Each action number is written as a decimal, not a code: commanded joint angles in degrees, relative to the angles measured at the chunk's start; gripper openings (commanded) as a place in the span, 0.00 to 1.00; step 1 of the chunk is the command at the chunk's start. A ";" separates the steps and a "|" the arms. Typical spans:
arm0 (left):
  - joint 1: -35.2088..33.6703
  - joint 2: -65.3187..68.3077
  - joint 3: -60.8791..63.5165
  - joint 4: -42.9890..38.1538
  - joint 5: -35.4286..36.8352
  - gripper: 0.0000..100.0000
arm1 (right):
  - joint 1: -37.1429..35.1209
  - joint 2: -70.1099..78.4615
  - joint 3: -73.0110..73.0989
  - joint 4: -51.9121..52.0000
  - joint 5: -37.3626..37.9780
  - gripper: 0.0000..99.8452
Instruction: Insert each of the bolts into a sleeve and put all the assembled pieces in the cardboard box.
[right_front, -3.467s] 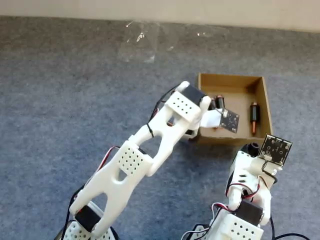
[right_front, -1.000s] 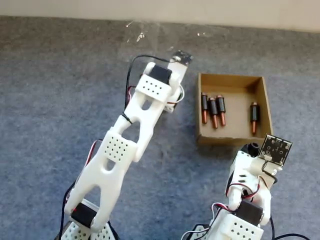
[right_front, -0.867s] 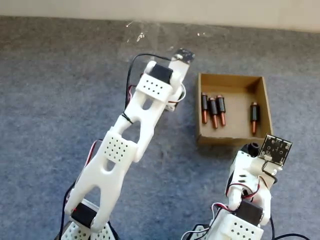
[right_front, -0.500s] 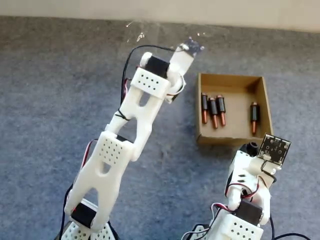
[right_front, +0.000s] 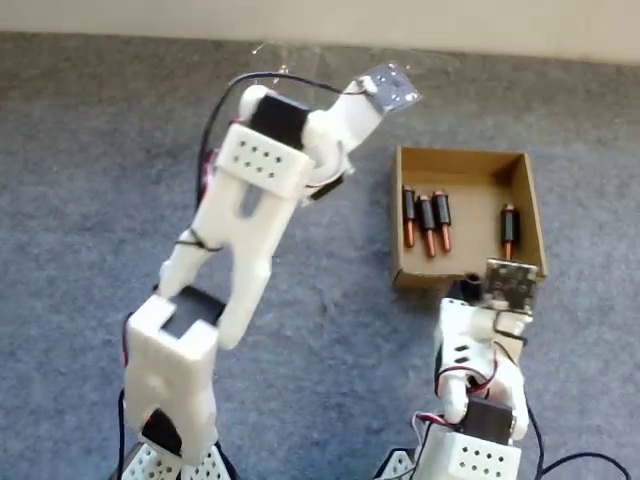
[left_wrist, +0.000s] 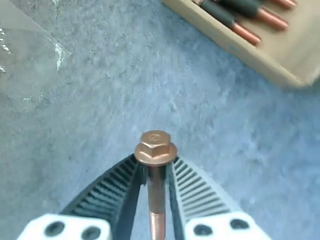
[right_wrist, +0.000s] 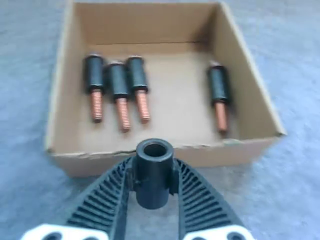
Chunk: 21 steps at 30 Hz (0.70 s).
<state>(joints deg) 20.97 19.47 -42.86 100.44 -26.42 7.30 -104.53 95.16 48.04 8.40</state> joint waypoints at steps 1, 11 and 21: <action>-0.75 -12.70 6.99 0.26 -2.64 0.00 | -5.67 -0.57 -4.09 -2.07 0.97 0.00; -0.75 -35.65 24.13 0.00 -6.15 0.00 | -26.07 -0.57 -10.51 -2.07 0.88 0.00; -0.66 -55.69 37.58 -0.09 -6.15 0.00 | -38.90 -0.57 -10.42 -5.23 -4.84 0.00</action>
<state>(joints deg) 20.97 -29.93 -7.08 100.53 -32.31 -29.10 -104.53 87.69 47.52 6.55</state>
